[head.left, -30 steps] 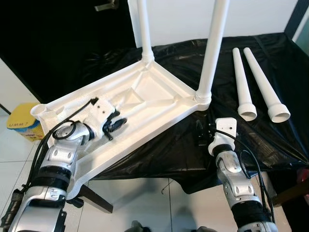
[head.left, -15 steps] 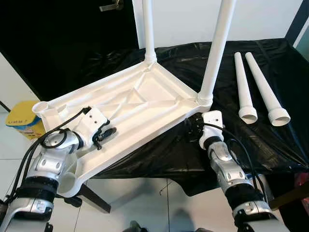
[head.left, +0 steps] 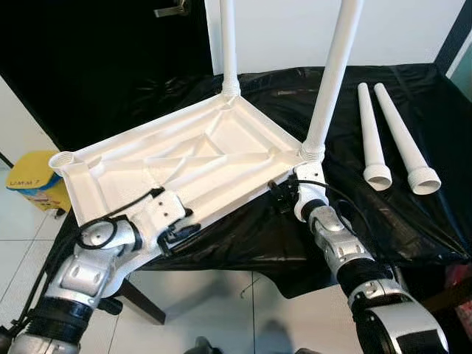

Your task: Building children table

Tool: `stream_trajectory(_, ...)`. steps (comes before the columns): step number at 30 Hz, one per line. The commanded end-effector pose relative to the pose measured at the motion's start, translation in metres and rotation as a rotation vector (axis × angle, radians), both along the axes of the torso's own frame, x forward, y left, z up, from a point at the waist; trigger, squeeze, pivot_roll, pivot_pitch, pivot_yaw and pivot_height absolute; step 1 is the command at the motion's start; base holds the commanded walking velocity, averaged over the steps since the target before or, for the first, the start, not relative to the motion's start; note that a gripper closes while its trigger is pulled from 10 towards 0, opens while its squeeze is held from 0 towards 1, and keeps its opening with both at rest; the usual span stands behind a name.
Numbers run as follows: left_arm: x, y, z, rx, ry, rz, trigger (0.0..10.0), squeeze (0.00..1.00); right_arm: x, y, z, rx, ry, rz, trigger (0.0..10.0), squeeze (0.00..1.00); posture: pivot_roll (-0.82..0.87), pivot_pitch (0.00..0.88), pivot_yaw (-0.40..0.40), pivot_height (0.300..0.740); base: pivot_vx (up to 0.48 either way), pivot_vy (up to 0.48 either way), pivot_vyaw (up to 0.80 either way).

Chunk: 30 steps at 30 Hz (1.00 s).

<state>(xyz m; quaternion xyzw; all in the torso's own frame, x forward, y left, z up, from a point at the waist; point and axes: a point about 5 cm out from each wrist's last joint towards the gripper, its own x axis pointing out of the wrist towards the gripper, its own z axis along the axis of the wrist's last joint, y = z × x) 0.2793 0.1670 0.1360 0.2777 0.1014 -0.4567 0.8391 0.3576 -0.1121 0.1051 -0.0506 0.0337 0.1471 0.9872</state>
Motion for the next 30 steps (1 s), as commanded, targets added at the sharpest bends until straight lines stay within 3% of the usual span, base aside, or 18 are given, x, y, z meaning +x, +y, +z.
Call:
stream_trajectory(1, -0.005, -0.005, -0.003, -0.009, 0.029, -0.014, 10.0, 0.00, 0.002, 0.009, 0.002, 0.003, -0.004, 0.042, 10.0, 0.00, 0.08, 0.034, 0.012, 0.740, 0.000, 0.000, 0.00)
stream_trajectory(6, -0.011, -0.023, -0.003, -0.072, 0.039, -0.021, 10.0, 0.00, 0.004, 0.016, 0.003, 0.018, 0.019, 0.093, 10.0, 0.00, 0.10, 0.031, 0.002, 0.740, 0.000, 0.000, 0.00)
stream_trajectory(7, -0.016, -0.034, -0.004, -0.104, 0.054, -0.039, 10.0, 0.00, 0.005, 0.019, 0.003, 0.011, 0.022, 0.117, 10.0, 0.00, 0.10, 0.032, 0.000, 0.740, 0.000, 0.000, 0.00)
stream_trajectory(15, -0.022, -0.052, -0.004, -0.158, 0.080, -0.064, 10.0, 0.00, 0.006, 0.019, 0.002, 0.003, 0.017, 0.120, 10.0, 0.00, 0.10, 0.031, 0.000, 0.740, 0.000, 0.000, 0.00)
stream_trajectory(19, -0.022, -0.054, 0.003, -0.189, 0.074, -0.069, 10.0, 0.00, 0.006, 0.018, 0.001, 0.002, 0.015, 0.115, 10.0, 0.00, 0.10, 0.029, 0.003, 0.740, 0.000, 0.000, 0.00)
stream_trajectory(21, -0.012, -0.046, 0.021, -0.236, 0.026, -0.035, 10.0, 0.00, 0.003, 0.012, -0.002, -0.004, -0.003, 0.081, 10.0, 0.00, 0.09, 0.028, 0.007, 0.740, 0.000, 0.000, 0.00)
stream_trajectory(27, 0.007, -0.025, 0.039, -0.244, -0.067, 0.082, 10.0, 0.00, -0.003, 0.001, -0.007, -0.001, -0.039, 0.007, 10.0, 0.00, 0.08, 0.033, 0.016, 0.740, 0.000, 0.000, 0.00)
stream_trajectory(30, 0.031, 0.012, 0.049, -0.159, -0.152, 0.247, 10.0, 0.00, -0.014, -0.016, -0.014, 0.037, -0.085, -0.146, 10.0, 0.00, 0.07, 0.043, 0.024, 0.740, 0.000, 0.000, 0.00)
